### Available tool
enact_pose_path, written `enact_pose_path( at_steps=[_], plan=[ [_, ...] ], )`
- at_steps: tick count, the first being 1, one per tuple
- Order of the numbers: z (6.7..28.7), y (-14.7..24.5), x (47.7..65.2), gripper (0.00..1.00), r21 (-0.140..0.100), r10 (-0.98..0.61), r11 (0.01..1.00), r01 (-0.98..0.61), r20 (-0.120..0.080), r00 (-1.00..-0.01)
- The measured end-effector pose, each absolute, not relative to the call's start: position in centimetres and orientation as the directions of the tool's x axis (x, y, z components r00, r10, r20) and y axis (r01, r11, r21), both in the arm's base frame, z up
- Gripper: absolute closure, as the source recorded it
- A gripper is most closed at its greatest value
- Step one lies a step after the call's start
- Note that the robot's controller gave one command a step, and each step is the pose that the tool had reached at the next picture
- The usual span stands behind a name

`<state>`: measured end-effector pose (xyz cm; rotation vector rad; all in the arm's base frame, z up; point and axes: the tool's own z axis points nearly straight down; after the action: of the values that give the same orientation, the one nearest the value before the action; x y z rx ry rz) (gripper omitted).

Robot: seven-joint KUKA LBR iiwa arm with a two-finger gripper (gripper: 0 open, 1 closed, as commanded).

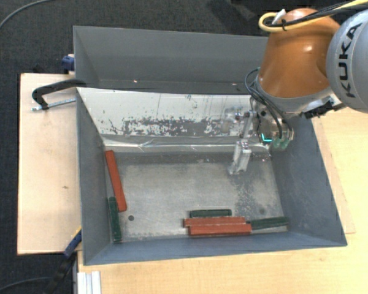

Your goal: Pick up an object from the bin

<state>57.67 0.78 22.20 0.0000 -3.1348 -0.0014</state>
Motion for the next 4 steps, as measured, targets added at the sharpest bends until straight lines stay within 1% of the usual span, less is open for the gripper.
enact_pose_path(
  at_steps=[1, 2, 3, 4],
  plan=[
    [12.2, -4.8, 53.7, 0.00, 0.000, -0.047, 0.999, -0.047, 0.008, -0.999],
    [6.9, 0.0, 49.0, 0.00, 0.003, -0.187, 0.982, -0.187, 0.004, -0.982],
    [7.2, -0.1, 49.4, 1.00, 0.000, -0.185, 0.983, -0.185, -0.007, -0.983],
    [11.1, 2.6, 51.1, 1.00, 0.001, -0.193, 0.981, -0.193, -0.011, -0.981]
  ],
)
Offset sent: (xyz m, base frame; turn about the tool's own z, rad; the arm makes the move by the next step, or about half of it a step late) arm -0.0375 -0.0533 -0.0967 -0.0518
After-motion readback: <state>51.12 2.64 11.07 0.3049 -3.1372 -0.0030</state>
